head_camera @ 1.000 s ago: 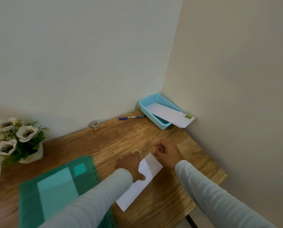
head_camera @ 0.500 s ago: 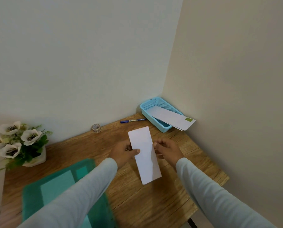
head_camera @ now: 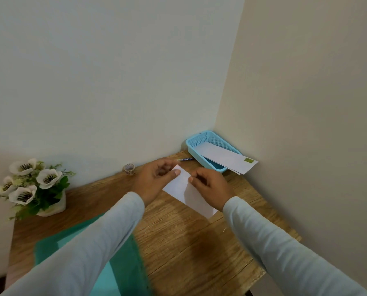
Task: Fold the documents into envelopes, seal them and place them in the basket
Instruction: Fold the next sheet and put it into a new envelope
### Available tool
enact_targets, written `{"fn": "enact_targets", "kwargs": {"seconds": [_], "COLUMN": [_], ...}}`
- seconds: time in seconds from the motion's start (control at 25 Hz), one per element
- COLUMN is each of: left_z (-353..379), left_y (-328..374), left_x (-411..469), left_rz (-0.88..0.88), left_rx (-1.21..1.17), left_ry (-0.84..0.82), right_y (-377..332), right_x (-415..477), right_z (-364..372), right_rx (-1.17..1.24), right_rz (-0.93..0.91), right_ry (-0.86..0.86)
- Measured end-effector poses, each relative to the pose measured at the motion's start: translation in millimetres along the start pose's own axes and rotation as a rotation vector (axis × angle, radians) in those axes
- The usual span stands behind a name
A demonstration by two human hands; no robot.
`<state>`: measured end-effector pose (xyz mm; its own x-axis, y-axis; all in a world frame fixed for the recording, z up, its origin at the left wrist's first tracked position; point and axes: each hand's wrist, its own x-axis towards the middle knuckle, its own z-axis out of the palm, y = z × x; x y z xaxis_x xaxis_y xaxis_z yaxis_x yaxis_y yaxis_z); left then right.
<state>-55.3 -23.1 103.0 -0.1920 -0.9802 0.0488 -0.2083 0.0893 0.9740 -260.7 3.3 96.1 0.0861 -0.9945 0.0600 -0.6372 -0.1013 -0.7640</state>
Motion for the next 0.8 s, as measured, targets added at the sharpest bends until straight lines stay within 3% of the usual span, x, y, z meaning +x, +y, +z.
{"fn": "enact_targets", "kwargs": {"seconds": [0.2,0.36,0.8], "left_z": [-2.6,-0.7,-32.7], "left_y": [1.2,3.3,-11.5], "left_x": [0.4,-2.4,5.0], "left_rz": [0.128,0.152,-0.029], "left_rx": [0.162,0.144,0.001], "left_ry": [-0.052,-0.004,0.255], "right_y": [-16.4,-13.5,54.9], "right_x": [0.6,1.2,-21.5], "right_z": [7.6,9.2,-15.5], "right_rx": [-0.003,-0.043,-0.056], "right_rz": [-0.144,-0.180,0.145], "right_ry": [-0.005,-0.029,-0.058]}}
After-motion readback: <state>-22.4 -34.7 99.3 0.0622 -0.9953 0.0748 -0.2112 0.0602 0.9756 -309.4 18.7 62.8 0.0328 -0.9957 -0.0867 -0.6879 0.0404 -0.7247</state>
